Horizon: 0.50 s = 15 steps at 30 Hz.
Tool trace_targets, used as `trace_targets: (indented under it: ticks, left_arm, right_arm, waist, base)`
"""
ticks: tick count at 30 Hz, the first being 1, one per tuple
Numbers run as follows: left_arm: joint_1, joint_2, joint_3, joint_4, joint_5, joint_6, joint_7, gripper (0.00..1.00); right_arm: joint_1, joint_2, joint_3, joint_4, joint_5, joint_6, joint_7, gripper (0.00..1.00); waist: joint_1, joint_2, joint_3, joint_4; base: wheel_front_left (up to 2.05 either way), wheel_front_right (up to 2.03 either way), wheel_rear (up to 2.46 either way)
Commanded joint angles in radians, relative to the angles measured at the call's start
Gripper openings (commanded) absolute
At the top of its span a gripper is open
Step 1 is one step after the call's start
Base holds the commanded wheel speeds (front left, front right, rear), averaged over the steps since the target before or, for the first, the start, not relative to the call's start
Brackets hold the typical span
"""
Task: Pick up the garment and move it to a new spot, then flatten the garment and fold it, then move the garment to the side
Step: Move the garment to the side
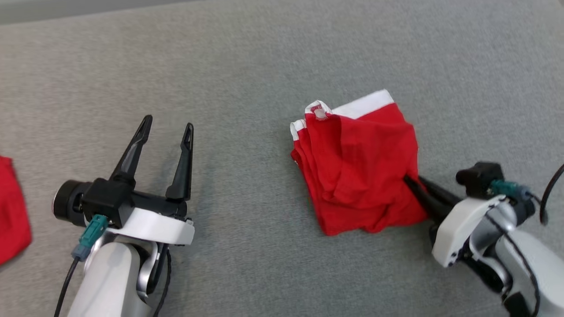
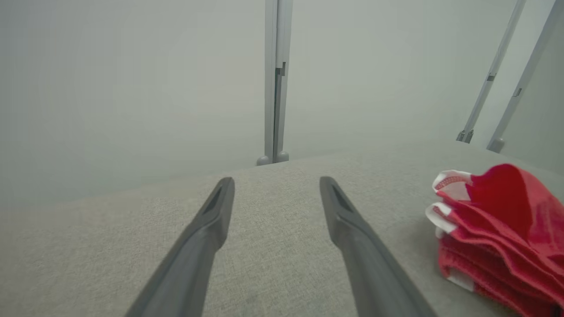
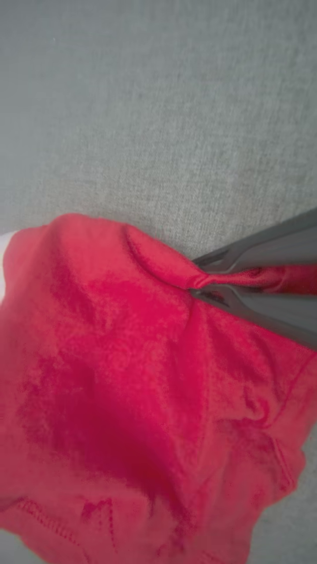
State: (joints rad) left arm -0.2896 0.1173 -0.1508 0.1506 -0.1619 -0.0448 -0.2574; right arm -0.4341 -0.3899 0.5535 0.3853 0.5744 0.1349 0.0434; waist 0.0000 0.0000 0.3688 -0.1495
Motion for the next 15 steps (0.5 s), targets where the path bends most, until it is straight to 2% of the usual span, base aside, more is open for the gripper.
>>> trace_targets:
  ticks: [1,10,15]
  left_arm:
    - [-0.016,0.013,0.0,-0.005,0.006,-0.005,0.002,1.0]
    - [-0.086,0.055,-0.028,-0.074,0.034,-0.02,0.055,1.0]
    - [-0.12,0.078,-0.049,-0.114,0.05,-0.031,0.089,1.0]
  right_arm:
    - [-0.016,-0.02,-0.003,0.011,0.002,-0.007,0.0,0.0]
    - [-0.174,-0.155,-0.022,0.084,0.044,-0.006,-0.066,0.0]
    - [-0.237,-0.235,-0.077,0.157,0.077,-0.006,-0.111,0.0]
  waist:
    - [0.0,0.0,0.042,-0.04]
    - [0.0,0.0,0.176,-0.125]
    - [0.0,0.0,0.244,-0.158]
  base:
    - [0.0,0.0,0.0]
    - [0.0,0.0,0.0]
    - [0.0,0.0,0.0]
